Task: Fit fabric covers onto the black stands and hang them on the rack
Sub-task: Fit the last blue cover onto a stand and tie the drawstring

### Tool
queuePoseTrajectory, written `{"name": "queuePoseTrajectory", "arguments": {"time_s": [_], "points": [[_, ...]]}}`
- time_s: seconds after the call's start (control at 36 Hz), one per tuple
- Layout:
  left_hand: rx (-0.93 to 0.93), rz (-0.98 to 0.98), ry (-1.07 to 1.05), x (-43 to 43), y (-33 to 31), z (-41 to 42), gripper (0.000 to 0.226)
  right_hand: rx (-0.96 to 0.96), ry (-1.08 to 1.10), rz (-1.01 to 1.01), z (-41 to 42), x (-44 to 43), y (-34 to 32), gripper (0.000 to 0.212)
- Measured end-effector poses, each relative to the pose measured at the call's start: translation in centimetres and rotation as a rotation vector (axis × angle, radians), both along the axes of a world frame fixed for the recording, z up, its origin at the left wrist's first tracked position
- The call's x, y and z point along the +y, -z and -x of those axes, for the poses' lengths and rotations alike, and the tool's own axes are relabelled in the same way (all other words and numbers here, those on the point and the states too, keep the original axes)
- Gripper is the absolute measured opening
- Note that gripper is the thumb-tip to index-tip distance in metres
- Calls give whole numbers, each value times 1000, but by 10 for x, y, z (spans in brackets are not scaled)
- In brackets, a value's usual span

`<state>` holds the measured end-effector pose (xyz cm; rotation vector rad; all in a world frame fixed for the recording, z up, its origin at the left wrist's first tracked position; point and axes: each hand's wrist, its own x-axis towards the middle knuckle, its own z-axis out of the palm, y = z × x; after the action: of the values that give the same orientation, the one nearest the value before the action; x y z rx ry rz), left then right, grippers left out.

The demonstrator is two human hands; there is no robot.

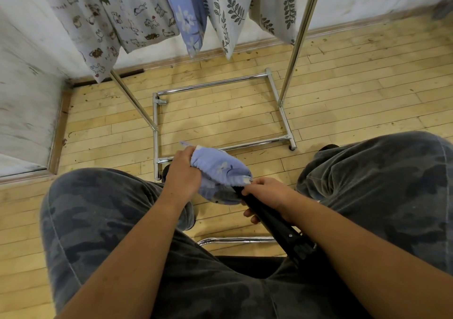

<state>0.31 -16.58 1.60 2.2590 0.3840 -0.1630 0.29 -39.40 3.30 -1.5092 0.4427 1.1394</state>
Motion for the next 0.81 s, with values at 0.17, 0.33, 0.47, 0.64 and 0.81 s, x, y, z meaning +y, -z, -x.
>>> {"name": "queuePoseTrajectory", "arguments": {"time_s": [0.17,0.33,0.47,0.64,0.81], "points": [[76,-21,42,-3,-2,2,22,36,70,-25,0,1,-2,27],[173,-21,48,-12,-10,3,31,98,135,-67,0,0,-4,26],[261,-31,211,-21,-9,6,30,80,174,-93,0,1,-5,14],[265,-37,317,-28,-17,8,36,108,223,-110,-2,2,-1,28],[218,-58,268,-20,-16,10,10,136,187,-151,-4,2,-8,15]]}}
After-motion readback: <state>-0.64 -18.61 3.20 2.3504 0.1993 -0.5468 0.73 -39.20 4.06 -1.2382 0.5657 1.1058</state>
